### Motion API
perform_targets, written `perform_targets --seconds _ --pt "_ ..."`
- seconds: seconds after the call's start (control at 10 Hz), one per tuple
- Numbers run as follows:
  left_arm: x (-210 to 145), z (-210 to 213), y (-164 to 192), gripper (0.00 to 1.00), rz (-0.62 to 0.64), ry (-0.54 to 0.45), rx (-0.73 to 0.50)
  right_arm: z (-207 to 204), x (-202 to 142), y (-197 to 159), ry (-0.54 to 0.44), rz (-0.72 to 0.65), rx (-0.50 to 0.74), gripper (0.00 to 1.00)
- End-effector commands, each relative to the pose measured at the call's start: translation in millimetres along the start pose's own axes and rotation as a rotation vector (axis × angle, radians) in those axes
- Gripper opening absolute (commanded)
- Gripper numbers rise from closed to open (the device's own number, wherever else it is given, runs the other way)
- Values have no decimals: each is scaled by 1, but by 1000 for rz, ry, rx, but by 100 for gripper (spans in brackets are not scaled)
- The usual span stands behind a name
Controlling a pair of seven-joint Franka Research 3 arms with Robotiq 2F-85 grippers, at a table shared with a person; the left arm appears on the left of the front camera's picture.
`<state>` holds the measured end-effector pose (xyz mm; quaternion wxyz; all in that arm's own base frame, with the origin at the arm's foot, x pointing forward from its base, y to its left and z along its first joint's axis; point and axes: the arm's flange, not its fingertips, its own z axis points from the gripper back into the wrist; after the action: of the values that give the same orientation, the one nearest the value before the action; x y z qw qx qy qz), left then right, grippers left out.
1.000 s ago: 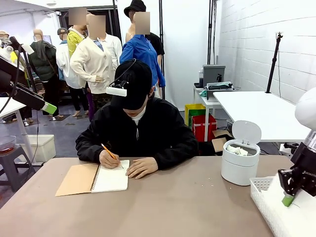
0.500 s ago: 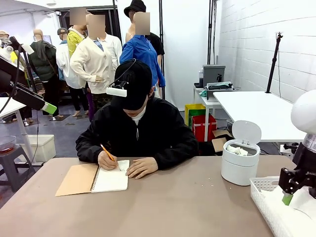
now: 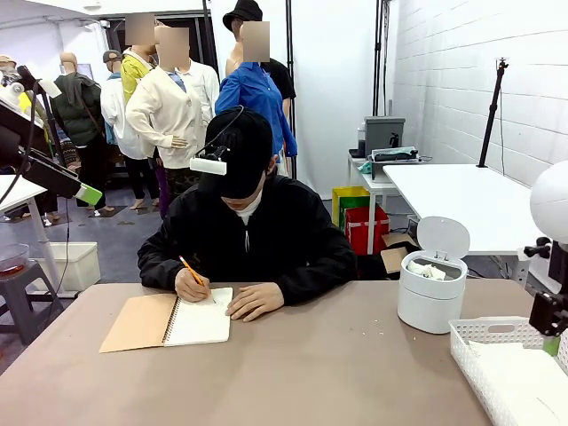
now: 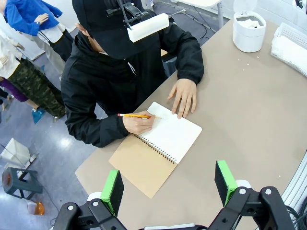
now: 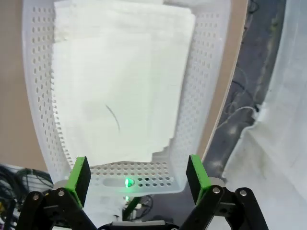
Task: Sort the paper based on its condition.
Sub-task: If a person hands you a paper, place it in the Organizing basket , and if it's crumpled, put it in the Trash can.
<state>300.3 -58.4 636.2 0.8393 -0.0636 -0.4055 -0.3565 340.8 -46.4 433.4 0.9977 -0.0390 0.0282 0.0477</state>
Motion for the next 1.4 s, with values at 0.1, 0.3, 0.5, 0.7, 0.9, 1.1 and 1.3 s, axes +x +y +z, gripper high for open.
perform_targets --seconds 0.1,0.3,0.5,0.7,0.9,1.1,1.3 --pt "0 0 0 100 1 4 6 24 1 -5 -86 36 -1 100" --pt "0 0 0 100 1 4 6 38 5 -6 -144 -23 104 100" --pt "0 0 0 100 1 4 6 31 2 -5 -86 7 -13 100" --pt "0 0 0 100 1 4 6 31 2 -5 -86 7 -13 100" --pt "0 0 0 100 1 4 6 35 2 -5 -96 2 7 100" --pt "0 0 0 100 1 4 6 63 13 35 -143 289 127 100" --pt "0 0 0 100 1 4 6 92 40 69 -225 467 173 100"
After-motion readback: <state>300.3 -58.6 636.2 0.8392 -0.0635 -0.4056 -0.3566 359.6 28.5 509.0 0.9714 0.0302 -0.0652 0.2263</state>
